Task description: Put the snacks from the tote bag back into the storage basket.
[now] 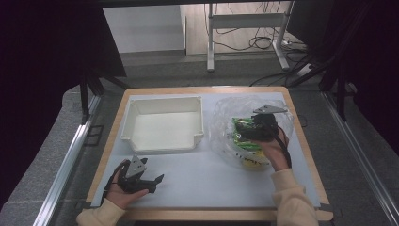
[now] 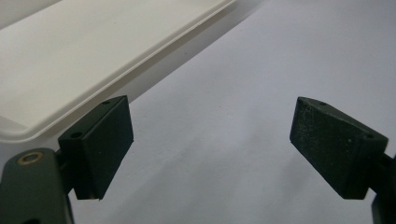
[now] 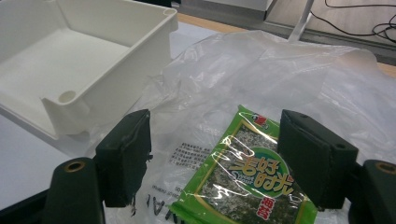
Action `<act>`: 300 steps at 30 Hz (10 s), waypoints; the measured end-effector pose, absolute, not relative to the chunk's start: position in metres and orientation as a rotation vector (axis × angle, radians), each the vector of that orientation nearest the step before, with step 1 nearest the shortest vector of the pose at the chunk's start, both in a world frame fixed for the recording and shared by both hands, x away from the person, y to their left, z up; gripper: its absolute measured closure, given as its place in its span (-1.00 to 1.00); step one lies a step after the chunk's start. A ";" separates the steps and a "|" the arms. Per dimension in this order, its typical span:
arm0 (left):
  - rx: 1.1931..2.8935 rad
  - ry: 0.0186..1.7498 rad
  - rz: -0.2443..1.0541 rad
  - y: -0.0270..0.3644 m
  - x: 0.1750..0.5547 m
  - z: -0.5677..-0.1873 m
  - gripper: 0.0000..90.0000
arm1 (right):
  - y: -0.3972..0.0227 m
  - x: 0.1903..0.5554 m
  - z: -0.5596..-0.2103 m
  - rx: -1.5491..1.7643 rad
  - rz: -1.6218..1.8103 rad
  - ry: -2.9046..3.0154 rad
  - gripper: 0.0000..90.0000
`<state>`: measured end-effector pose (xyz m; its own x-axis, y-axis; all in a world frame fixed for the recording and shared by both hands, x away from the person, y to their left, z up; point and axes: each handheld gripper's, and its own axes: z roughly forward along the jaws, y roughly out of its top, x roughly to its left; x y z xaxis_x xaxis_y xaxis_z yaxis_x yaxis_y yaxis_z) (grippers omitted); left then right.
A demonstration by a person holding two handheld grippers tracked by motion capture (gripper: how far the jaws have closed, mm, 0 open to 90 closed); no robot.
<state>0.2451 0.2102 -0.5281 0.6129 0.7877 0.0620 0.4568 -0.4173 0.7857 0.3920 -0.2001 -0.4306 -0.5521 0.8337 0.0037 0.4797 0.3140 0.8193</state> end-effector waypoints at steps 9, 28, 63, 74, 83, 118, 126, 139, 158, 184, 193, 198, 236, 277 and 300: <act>2.077 0.951 0.535 0.210 0.245 -0.528 -0.71 | -0.206 0.404 -0.430 1.226 1.082 2.157 -0.35; 2.077 0.940 0.528 0.211 0.244 -0.527 -0.70 | -0.229 0.435 -0.447 1.393 0.930 2.204 -0.22; 2.083 0.944 0.534 0.211 0.245 -0.528 -0.71 | -0.247 0.462 -0.473 1.605 0.770 2.233 -0.01; 2.082 0.943 0.536 0.212 0.245 -0.527 -0.71 | -0.245 0.466 -0.481 1.636 0.694 2.262 0.21; 2.082 0.944 0.537 0.212 0.245 -0.527 -0.71 | -0.251 0.465 -0.483 1.687 0.670 2.262 0.39; 2.077 0.938 0.541 0.212 0.244 -0.526 -0.70 | -0.229 0.464 -0.486 1.727 0.558 2.195 0.97; 2.077 0.941 0.541 0.212 0.244 -0.526 -0.70 | -0.237 0.458 -0.478 1.718 0.670 2.169 0.98; 2.078 0.942 0.543 0.212 0.244 -0.526 -0.70 | -0.252 0.441 -0.451 1.662 0.854 2.110 0.99; 2.083 0.946 0.546 0.212 0.244 -0.526 -0.70 | -0.268 0.422 -0.430 1.590 1.075 2.016 0.99; 2.087 0.953 0.547 0.212 0.245 -0.527 -0.70 | -0.269 0.419 -0.422 1.548 1.248 1.978 0.99; 2.089 0.955 0.546 0.212 0.245 -0.528 -0.70 | -0.267 0.418 -0.419 1.562 1.337 1.974 0.99; 2.088 0.957 0.549 0.212 0.245 -0.528 -0.70 | -0.263 0.418 -0.418 1.555 1.354 1.982 0.99; 2.088 0.956 0.548 0.212 0.245 -0.528 -0.70 | -0.230 0.417 -0.402 1.448 1.512 2.006 0.99; 2.086 0.953 0.544 0.213 0.245 -0.528 -0.70 | -0.158 0.426 -0.399 1.349 1.586 2.088 0.99; 2.081 0.950 0.548 0.214 0.245 -0.527 -0.70 | -0.129 0.433 -0.407 1.347 1.596 2.125 0.99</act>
